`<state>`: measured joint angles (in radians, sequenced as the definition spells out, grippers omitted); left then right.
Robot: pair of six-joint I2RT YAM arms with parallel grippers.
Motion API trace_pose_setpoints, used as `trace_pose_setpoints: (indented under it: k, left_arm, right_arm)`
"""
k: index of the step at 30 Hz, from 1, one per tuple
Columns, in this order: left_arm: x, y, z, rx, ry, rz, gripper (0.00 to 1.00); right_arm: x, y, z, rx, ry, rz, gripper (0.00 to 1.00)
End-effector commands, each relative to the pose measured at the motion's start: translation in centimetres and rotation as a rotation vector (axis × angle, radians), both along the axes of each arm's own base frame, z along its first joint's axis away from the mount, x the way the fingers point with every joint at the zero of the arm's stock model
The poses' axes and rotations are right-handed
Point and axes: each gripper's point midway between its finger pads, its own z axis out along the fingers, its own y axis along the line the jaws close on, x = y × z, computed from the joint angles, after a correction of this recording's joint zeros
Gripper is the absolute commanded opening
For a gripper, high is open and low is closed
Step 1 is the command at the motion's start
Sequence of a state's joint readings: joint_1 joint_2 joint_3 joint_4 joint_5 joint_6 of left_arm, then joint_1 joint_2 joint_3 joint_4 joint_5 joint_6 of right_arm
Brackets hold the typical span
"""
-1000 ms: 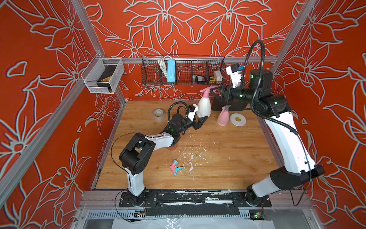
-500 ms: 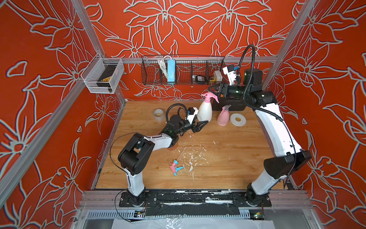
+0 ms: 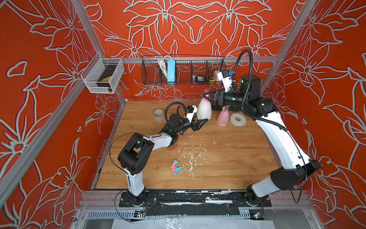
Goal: Attach spray nozzles to spray bottles
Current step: Screw the spray nozzle on the spray bottle.
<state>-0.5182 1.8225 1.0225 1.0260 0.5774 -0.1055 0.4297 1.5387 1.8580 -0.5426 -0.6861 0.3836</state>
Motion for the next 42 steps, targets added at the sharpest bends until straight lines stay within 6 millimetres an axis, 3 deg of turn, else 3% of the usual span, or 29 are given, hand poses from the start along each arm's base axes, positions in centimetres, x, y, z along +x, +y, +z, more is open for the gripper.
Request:
trace_pose_setpoints:
  k: [1,8,13,17,19,23,36,42]
  left_arm:
    - [-0.6,-0.3,2.6,-0.027,-0.067,-0.023,0.45]
    - [-0.8,-0.2,2.9,-0.032,-0.07,-0.025,0.45]
    - [-1.3,-0.4,3.0,-0.037,-0.073,-0.06,0.45]
    - [-2.4,-0.6,3.2,-0.038,-0.067,-0.14,0.45]
    - [-2.9,-0.7,3.5,-0.044,-0.057,-0.185,0.45]
    - [-4.1,-0.9,4.2,-0.058,-0.029,-0.276,0.45]
    - [-5.1,-1.4,5.6,-0.1,0.058,-0.434,0.45]
    - [-5.2,-1.6,5.6,-0.101,0.075,-0.463,0.44]
  right_arm:
    - [0.1,1.7,0.6,-0.004,-0.035,0.014,0.63]
    - [0.4,2.9,0.5,-0.035,-0.012,0.015,0.61]
    - [-0.8,0.7,1.2,-0.097,-0.094,-0.002,0.71]
    - [0.9,-2.8,1.8,-0.006,-0.082,-0.007,0.78]
    - [1.3,-3.2,2.2,0.031,-0.091,0.036,0.84]
    - [0.9,-1.7,2.0,0.08,-0.076,0.186,0.87]
    - [0.7,-0.3,1.7,0.209,-0.041,0.296,0.65]
    - [0.8,-0.1,2.0,0.225,-0.054,0.289,0.47]
